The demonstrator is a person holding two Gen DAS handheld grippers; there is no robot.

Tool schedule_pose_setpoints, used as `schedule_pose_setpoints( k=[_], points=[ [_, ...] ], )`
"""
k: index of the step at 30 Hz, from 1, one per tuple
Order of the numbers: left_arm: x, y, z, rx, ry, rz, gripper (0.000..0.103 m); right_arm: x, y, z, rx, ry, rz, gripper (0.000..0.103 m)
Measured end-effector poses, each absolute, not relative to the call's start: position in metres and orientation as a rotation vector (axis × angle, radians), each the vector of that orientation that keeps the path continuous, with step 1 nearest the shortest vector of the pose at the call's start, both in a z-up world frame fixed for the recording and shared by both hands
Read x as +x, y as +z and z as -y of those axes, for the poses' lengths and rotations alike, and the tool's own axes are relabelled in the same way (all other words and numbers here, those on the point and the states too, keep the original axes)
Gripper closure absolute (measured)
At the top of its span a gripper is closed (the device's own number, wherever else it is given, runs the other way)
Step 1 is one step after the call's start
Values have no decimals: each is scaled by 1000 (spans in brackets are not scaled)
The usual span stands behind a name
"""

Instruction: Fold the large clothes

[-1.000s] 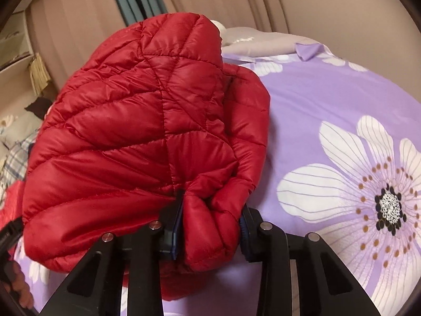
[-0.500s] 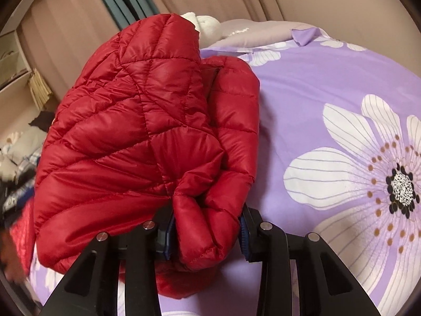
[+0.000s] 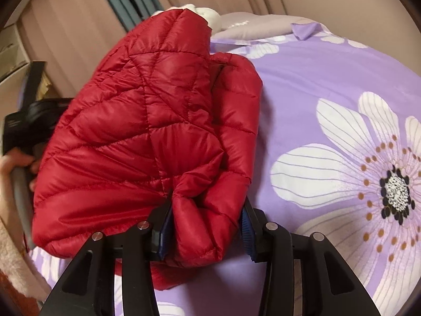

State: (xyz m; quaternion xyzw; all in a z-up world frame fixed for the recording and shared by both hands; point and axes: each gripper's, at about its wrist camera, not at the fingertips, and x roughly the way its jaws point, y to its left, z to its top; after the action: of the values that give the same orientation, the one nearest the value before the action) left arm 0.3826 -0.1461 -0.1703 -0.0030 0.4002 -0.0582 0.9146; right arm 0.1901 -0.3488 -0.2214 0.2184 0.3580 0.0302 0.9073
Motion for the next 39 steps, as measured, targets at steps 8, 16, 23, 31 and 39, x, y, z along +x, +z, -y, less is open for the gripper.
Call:
schedule_pose_setpoints(
  k=[8,16,23,31,39],
  points=[
    [380,-204,185,193,-15,-754,83,196,-234,374,549,77,-782,60],
    [384,-211,179,173,-4,-742,82,199,-229,362,484,51,-783,58],
    [358,-179,156,93,-104,-731,78,200,-227,359,475,53,-790,57],
    [309,-144,165,38,-204,-698,78,201,-224,355,531,53,-766,57],
    [295,-147,187,85,-247,-661,74,203,-229,354,556,56,-776,57]
  ],
)
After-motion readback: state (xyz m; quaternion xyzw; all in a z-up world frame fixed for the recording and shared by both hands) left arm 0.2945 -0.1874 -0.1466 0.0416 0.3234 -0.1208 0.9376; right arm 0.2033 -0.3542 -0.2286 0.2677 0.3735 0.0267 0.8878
